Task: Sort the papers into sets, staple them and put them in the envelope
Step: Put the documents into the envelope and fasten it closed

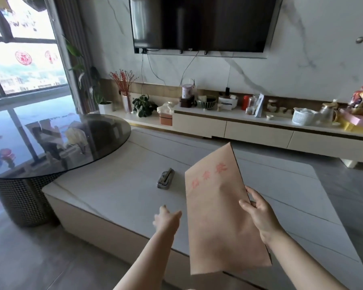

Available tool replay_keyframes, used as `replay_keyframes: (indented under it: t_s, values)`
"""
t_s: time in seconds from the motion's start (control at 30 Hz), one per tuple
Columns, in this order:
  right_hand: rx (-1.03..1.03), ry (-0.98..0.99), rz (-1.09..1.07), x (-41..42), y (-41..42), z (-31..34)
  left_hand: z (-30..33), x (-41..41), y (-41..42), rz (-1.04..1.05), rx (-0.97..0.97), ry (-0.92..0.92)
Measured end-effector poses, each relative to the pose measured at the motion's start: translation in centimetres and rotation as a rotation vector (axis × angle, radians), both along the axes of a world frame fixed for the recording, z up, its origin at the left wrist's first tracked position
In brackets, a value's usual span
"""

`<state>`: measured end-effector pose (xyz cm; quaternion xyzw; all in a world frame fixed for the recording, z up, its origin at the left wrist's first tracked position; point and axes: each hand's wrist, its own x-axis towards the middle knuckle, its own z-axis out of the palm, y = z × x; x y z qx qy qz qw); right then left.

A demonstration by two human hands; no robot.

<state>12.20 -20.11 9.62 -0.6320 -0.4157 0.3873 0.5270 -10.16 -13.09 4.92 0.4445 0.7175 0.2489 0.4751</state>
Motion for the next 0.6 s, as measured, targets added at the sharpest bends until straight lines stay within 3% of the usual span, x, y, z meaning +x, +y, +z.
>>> replay_keyframes:
  t_s: [0.17,0.27,0.33,0.43,0.6]
  values:
    - [-0.031,0.131,-0.097,1.0,5.4,-2.8,-3.6,0.5,4.0,-0.028,-0.038,-0.35]
    - [-0.049,0.141,-0.156,1.7,9.5,-5.1,-5.0,1.4,8.2,0.039,0.069,-0.36]
    - [-0.106,0.036,-0.187,2.4,12.7,-7.2,-5.9,1.9,11.5,0.094,0.112,-0.317]
    - [-0.219,-0.321,-0.195,3.4,17.8,-10.4,-7.3,2.8,15.9,0.08,0.217,-0.144]
    - [-0.422,-0.775,-0.03,3.9,21.0,-13.5,-8.8,3.9,18.3,-0.131,0.298,0.274]
